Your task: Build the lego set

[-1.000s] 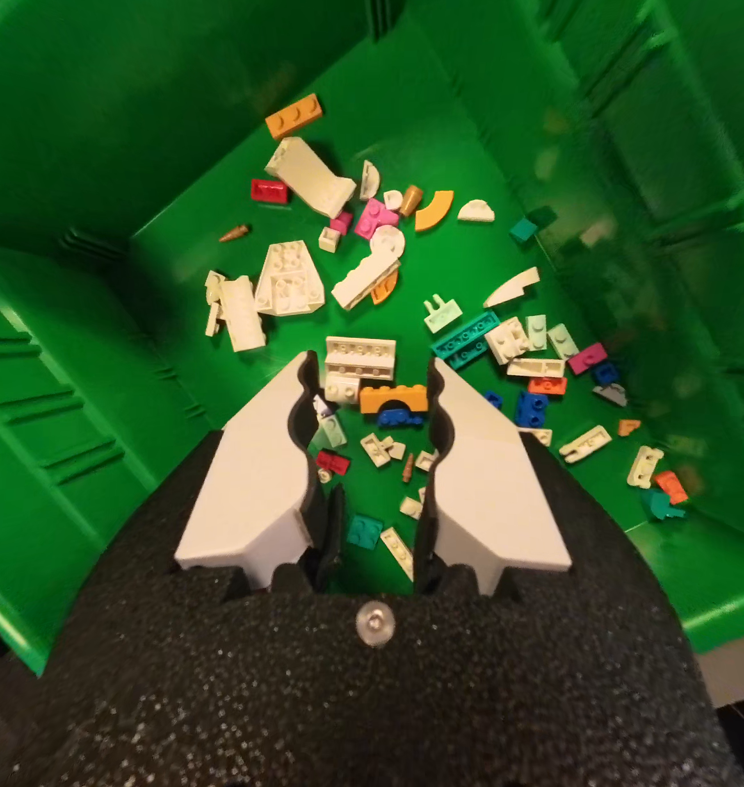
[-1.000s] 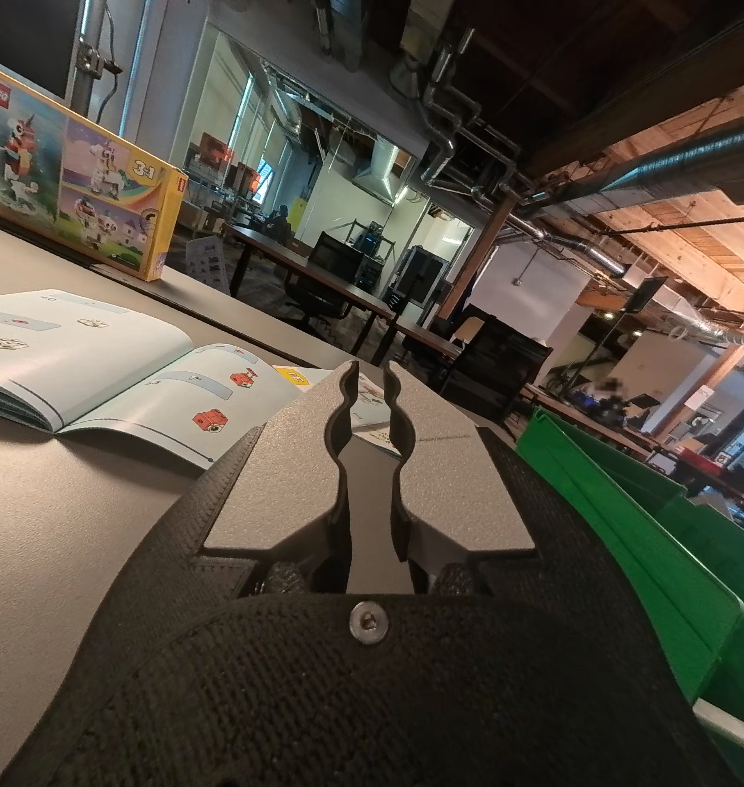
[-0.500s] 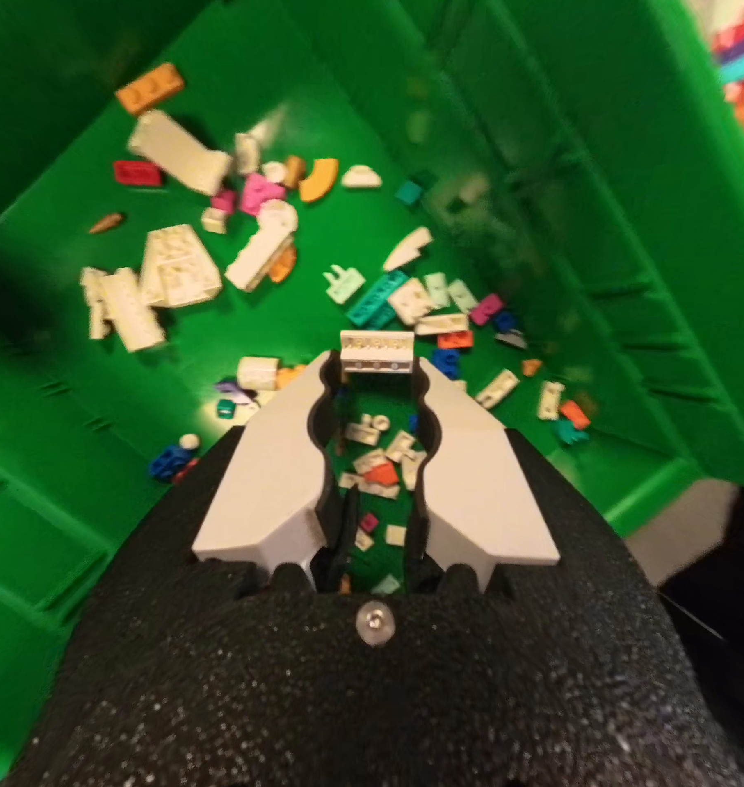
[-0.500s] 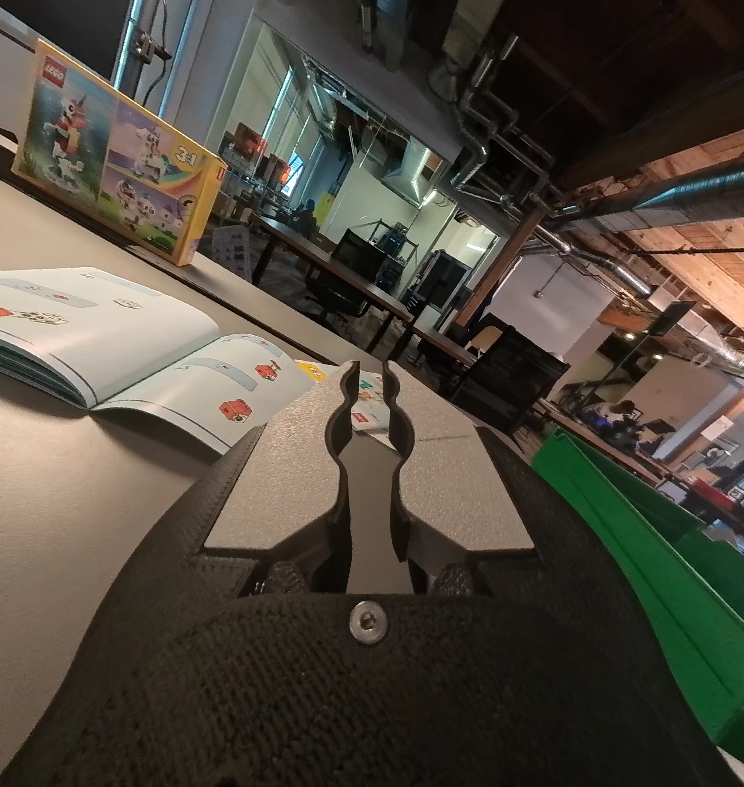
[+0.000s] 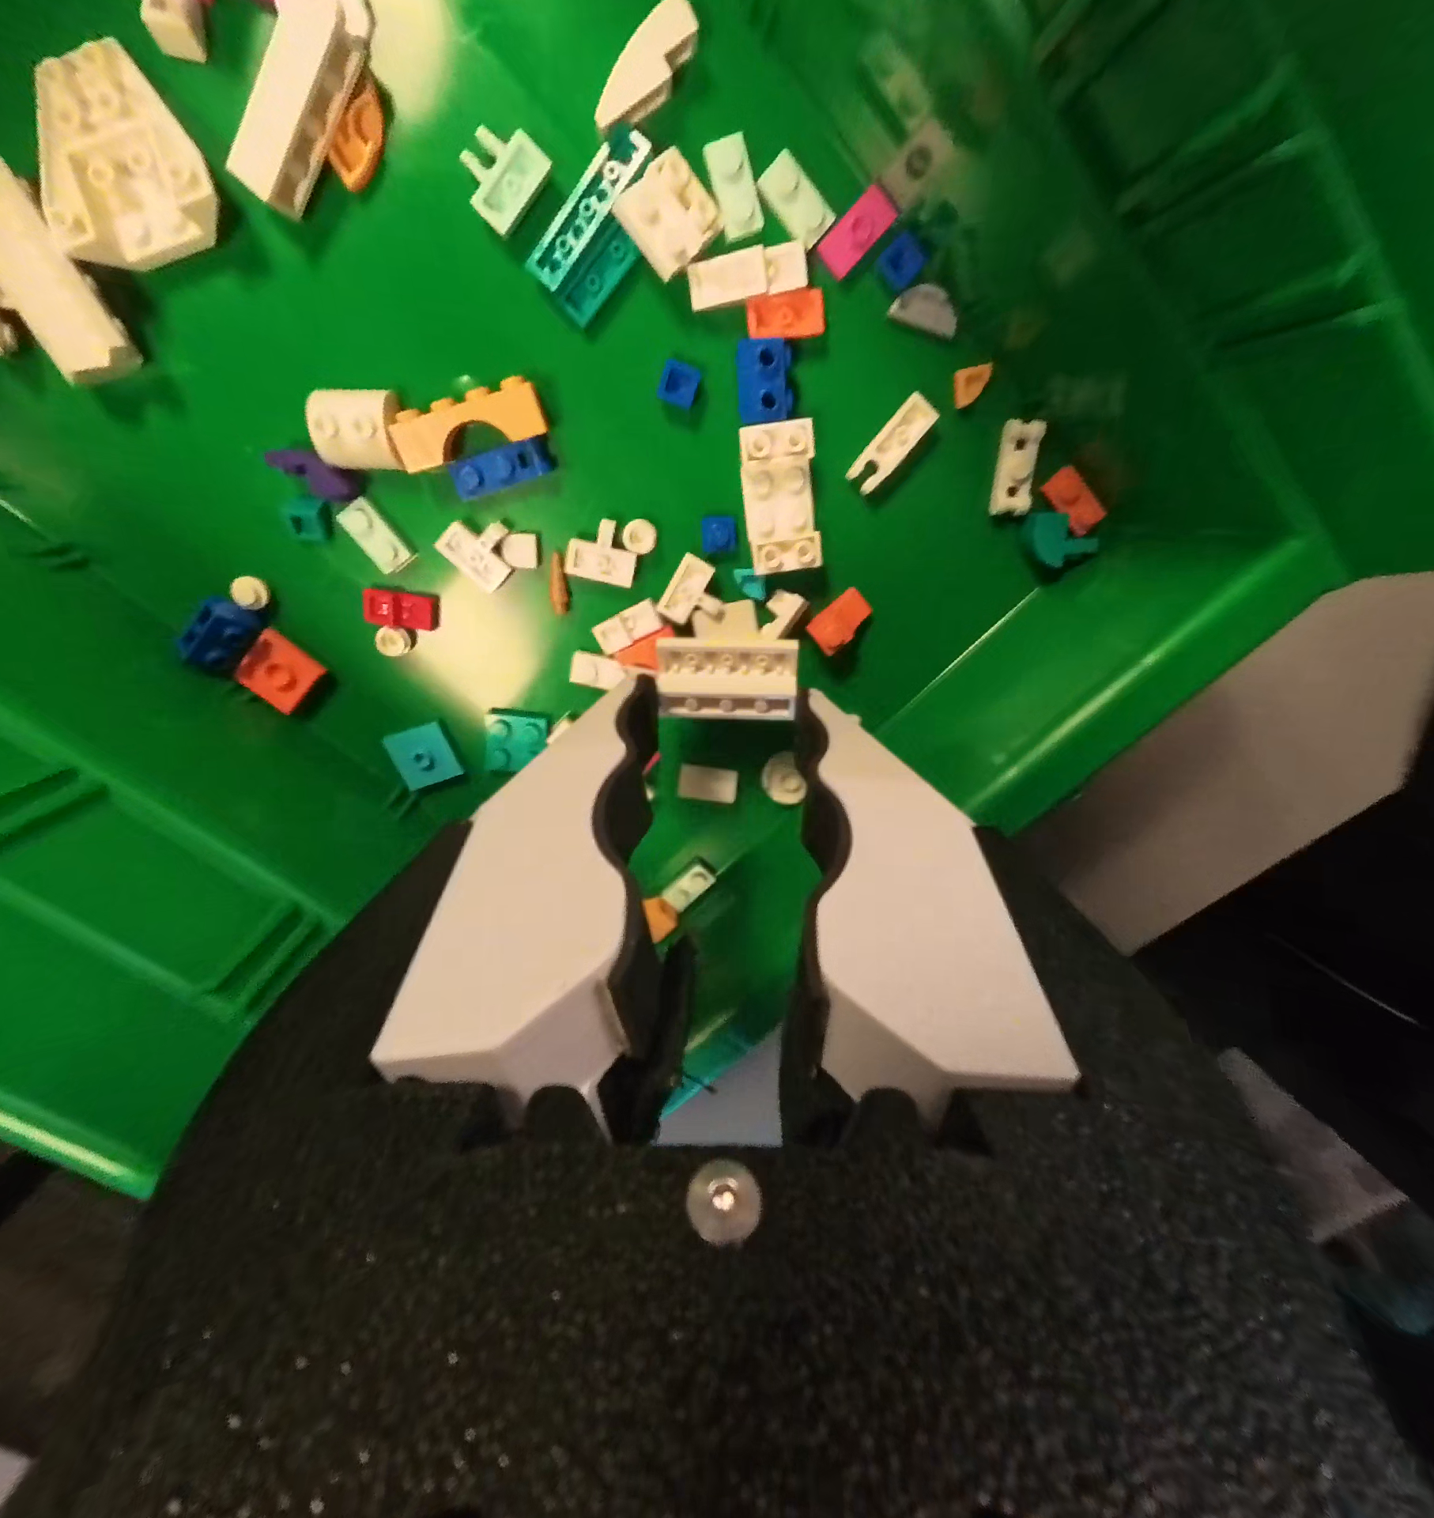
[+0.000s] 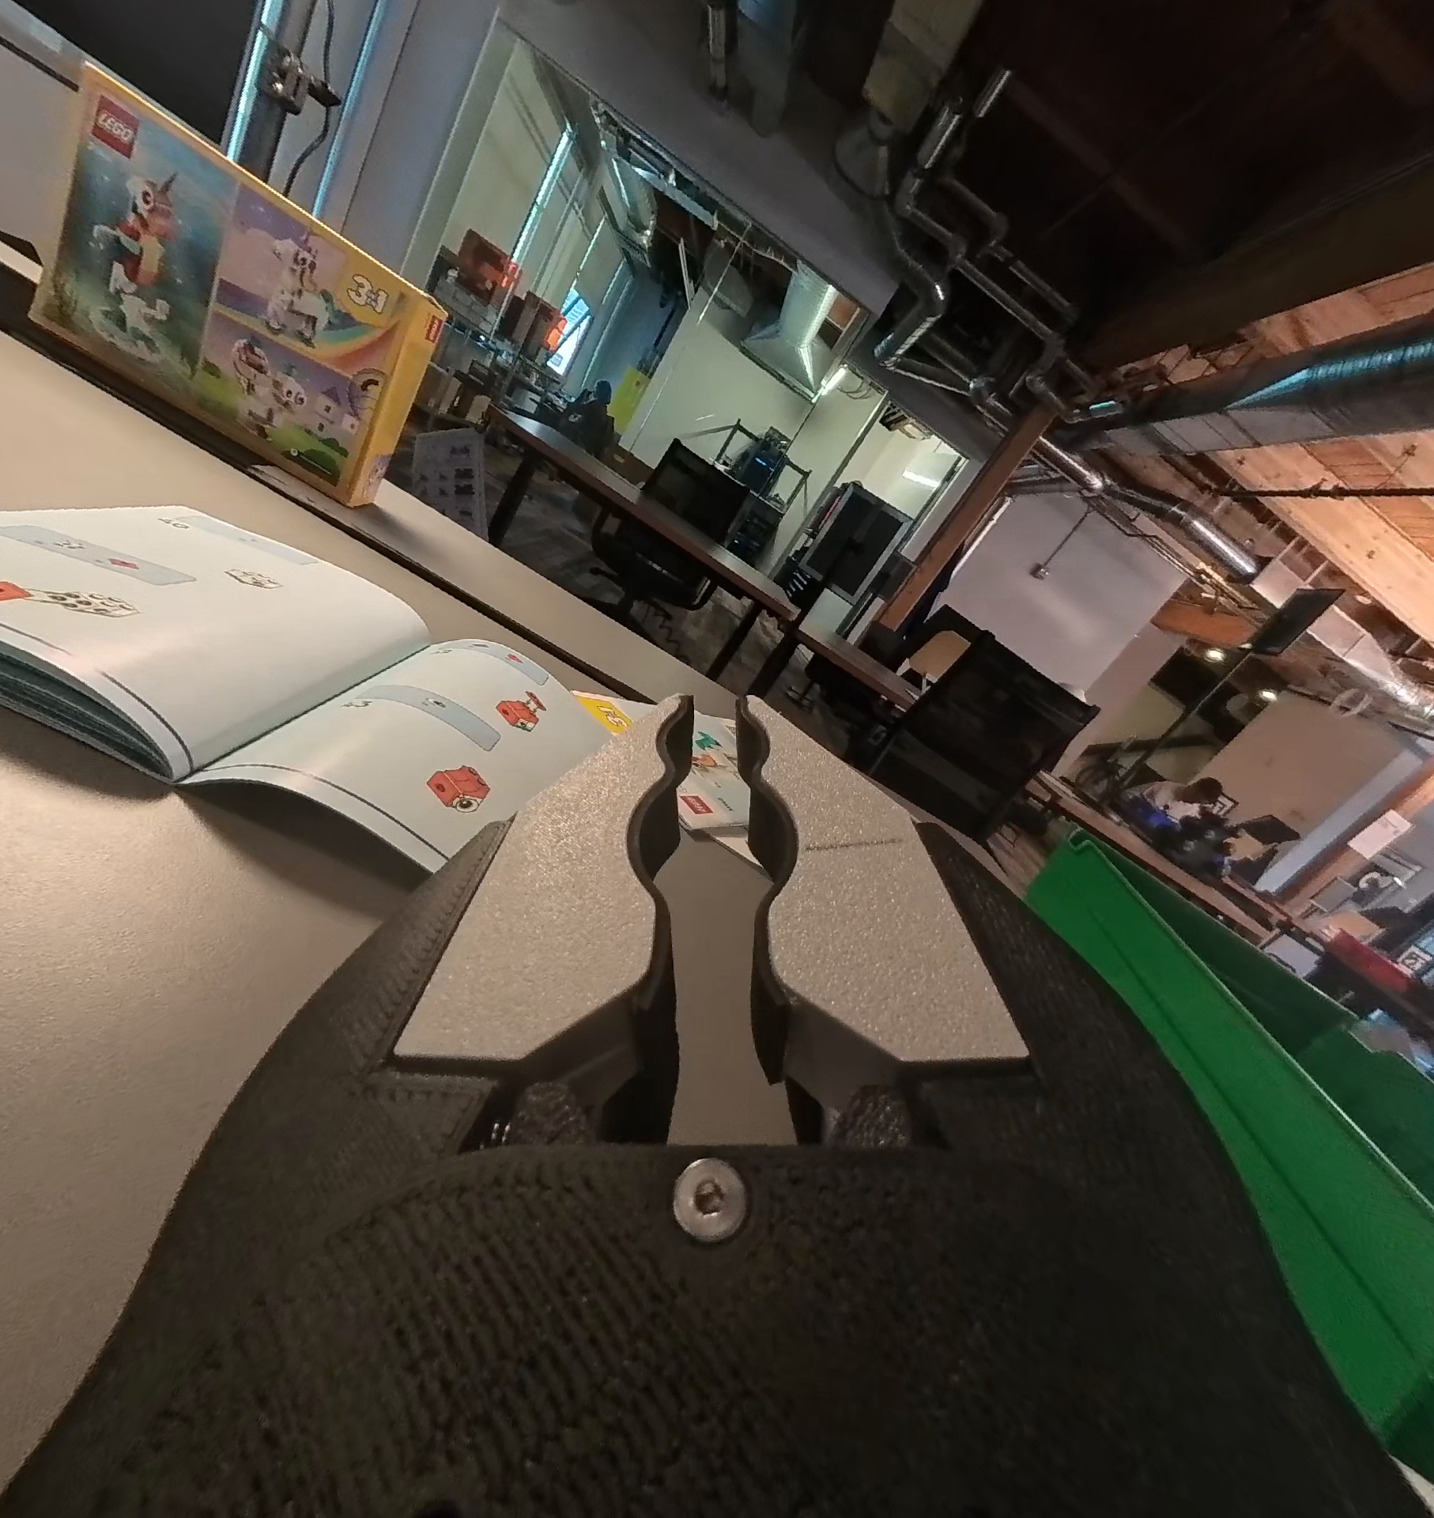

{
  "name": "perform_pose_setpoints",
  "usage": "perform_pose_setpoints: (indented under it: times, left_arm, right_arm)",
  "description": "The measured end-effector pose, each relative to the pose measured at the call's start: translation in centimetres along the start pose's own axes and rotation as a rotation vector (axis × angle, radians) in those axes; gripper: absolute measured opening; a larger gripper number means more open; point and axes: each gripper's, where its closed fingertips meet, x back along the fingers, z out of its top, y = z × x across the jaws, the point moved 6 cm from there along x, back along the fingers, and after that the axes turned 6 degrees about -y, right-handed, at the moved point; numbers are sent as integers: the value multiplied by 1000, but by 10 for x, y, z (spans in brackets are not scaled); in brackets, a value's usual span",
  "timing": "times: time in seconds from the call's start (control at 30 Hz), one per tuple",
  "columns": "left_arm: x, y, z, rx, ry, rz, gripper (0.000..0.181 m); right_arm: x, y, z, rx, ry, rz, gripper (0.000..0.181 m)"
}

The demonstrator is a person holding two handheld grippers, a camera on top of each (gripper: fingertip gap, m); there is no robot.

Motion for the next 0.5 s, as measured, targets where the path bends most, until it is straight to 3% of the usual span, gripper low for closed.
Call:
perform_pose_setpoints:
  times: [0.13,0.5]
  left_arm:
    - [0,-7,-7,11,-37,61,31]
    - [-2,-9,-19,13,-122,57,31]
  right_arm:
    - [0,0,0,-1,0,-1,8]
    - [0,1,0,-9,1,-3,8]
